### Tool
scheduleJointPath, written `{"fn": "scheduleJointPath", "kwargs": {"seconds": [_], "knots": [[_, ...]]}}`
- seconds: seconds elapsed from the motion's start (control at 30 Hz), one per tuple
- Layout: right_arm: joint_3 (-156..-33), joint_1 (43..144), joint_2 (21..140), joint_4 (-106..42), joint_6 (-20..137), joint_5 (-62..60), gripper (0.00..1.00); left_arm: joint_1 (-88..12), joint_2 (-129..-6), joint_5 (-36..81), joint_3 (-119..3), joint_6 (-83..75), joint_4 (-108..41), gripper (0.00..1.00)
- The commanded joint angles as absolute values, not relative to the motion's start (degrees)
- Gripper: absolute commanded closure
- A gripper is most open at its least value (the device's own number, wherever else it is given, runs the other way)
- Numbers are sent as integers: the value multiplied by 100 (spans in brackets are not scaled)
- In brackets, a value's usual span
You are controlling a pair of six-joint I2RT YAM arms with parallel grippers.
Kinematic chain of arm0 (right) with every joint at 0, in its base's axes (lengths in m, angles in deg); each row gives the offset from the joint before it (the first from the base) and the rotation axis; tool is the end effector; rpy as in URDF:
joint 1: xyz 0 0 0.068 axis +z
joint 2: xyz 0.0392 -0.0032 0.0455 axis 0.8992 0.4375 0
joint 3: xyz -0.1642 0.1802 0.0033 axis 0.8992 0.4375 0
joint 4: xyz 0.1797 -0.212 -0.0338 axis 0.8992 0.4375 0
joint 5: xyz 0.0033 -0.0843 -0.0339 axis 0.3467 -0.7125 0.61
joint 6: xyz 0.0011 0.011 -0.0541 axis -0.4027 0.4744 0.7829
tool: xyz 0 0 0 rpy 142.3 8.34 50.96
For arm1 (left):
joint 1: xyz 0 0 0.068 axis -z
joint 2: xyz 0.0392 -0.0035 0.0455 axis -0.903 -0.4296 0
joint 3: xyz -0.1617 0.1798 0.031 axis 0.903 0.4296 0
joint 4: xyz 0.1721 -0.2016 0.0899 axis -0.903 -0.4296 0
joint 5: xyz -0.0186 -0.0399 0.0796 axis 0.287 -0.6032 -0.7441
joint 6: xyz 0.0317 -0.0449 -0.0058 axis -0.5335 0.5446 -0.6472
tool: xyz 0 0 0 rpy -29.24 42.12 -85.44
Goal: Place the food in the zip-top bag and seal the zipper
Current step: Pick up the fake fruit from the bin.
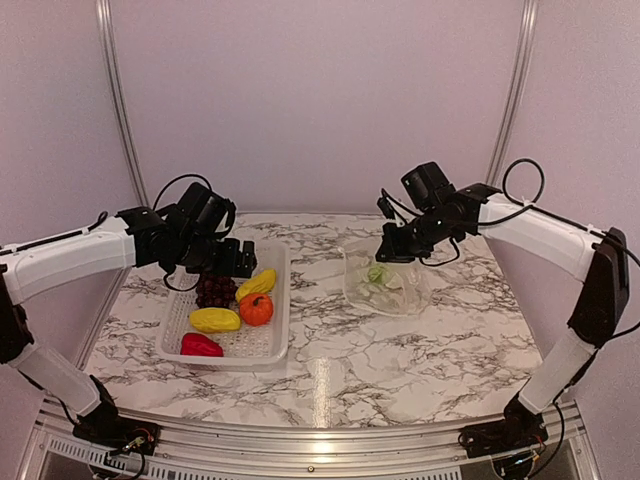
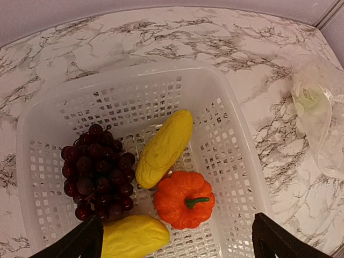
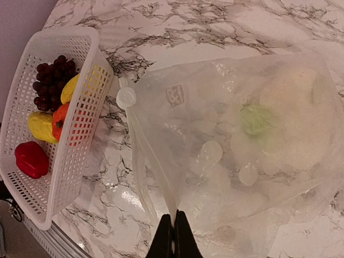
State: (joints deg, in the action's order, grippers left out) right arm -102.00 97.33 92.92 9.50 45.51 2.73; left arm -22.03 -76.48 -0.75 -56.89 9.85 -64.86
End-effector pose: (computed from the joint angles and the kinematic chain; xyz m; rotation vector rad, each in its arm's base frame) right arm 0.3081 0.2112 0.2678 -0.3935 2.5507 0.6215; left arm 0.2635 -0.2284 0.2704 0.2041 2.2929 -0.3144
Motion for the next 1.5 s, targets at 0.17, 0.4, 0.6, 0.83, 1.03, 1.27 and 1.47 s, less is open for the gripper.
{"fn": "scheduleJointPath", "kwargs": {"seconds": [0.17,0.4,0.6,0.83,1.03,1.27,1.47], "knots": [[-9171,9812,8323,219,4424,568,100,-2217,-7399,942,-4698,962,-6059,8],[-9168,9807,8258,243,4442,450,100,-2197,-8224,1169,-5067,812,-6271,6],[-9254,9812,8334,302,4483,414,100,-2184,-8896,498,-5815,445,-6910,4],[-9261,9808,8304,165,4333,421,100,-2184,-9324,654,-5937,353,-6980,4],[-9310,9808,8429,170,4391,514,100,-2184,-9675,749,-6011,444,-6916,5],[-9455,9807,8576,140,4416,608,100,-2185,-10232,757,-6478,429,-6930,8],[-9714,9813,8752,243,4489,667,100,-2184,-10568,830,-6759,484,-7029,15]]}}
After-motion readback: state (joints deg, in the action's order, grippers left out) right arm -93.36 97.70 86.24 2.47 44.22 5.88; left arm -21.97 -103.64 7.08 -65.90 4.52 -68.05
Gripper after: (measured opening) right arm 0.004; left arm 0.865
